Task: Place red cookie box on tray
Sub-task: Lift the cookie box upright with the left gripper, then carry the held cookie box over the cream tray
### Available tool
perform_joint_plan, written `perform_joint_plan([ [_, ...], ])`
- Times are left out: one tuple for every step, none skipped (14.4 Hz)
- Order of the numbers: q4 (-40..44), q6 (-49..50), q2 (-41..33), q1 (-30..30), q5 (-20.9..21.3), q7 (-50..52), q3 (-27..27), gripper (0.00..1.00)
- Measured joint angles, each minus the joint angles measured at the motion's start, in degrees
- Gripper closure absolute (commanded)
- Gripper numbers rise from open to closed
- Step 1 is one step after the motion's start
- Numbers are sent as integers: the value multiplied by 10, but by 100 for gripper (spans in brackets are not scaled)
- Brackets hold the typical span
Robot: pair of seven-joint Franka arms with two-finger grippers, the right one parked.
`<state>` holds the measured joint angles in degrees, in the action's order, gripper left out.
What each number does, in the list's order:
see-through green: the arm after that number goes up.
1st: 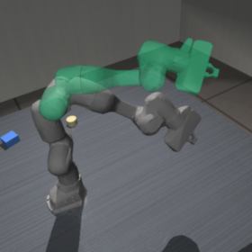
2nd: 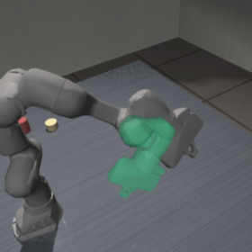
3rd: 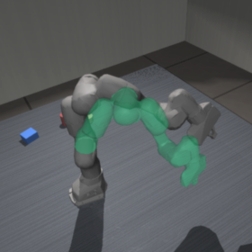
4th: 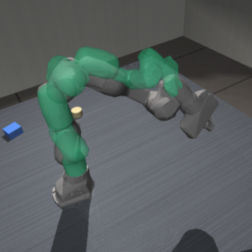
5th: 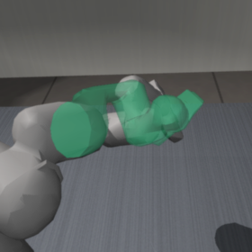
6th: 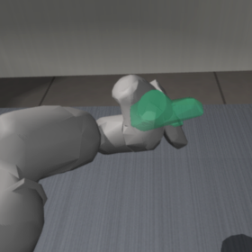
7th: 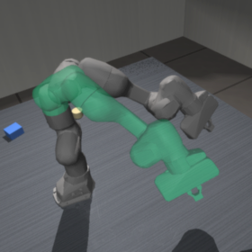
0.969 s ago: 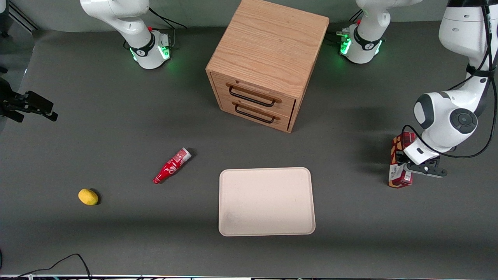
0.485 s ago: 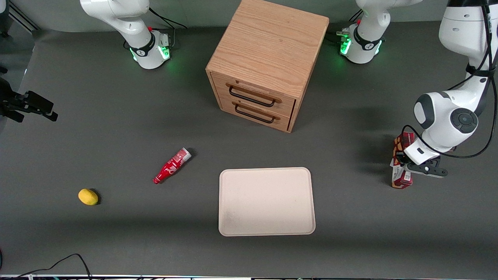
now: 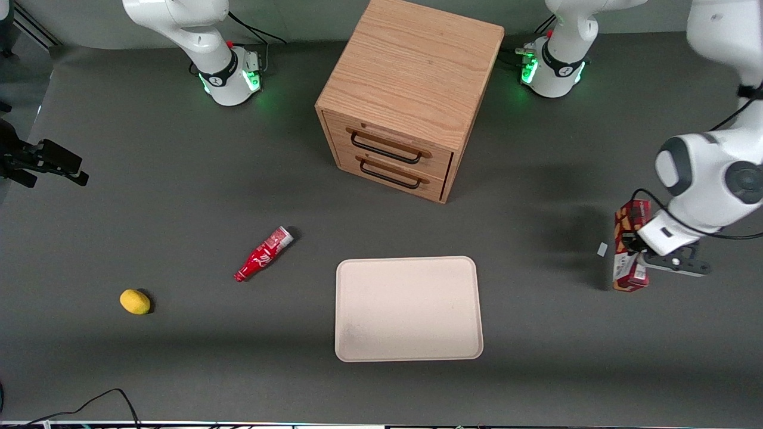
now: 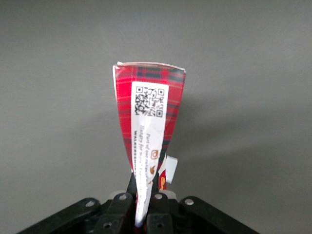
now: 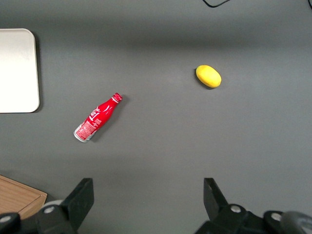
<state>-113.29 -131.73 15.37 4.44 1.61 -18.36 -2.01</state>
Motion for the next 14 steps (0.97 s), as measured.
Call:
perform_joint_plan([
  [48,80,-18,0,0,0,0,100],
  [100,158,-32,0,-1,0,1,100],
  [152,232,-41,0,-1,0,1,100],
  [200,295,-47,-1,-2,0,2,100],
  [241,342,-50,-1,-2,1,3,100],
  [276,380,-50,-1,-3,3,5,100],
  [305,409,-48,-2,-5,10,10,100],
  [329,430,-46,-4,-6,25,19,100],
  [348,444,-44,-8,-7,51,32,100],
  [361,453,-39,-14,-7,87,49,100],
  [370,456,-32,-21,-7,127,69,100],
  [380,455,-19,-31,-7,167,89,100],
  [393,452,-1,-47,-7,212,105,100],
  [411,444,24,-70,-7,258,114,100],
])
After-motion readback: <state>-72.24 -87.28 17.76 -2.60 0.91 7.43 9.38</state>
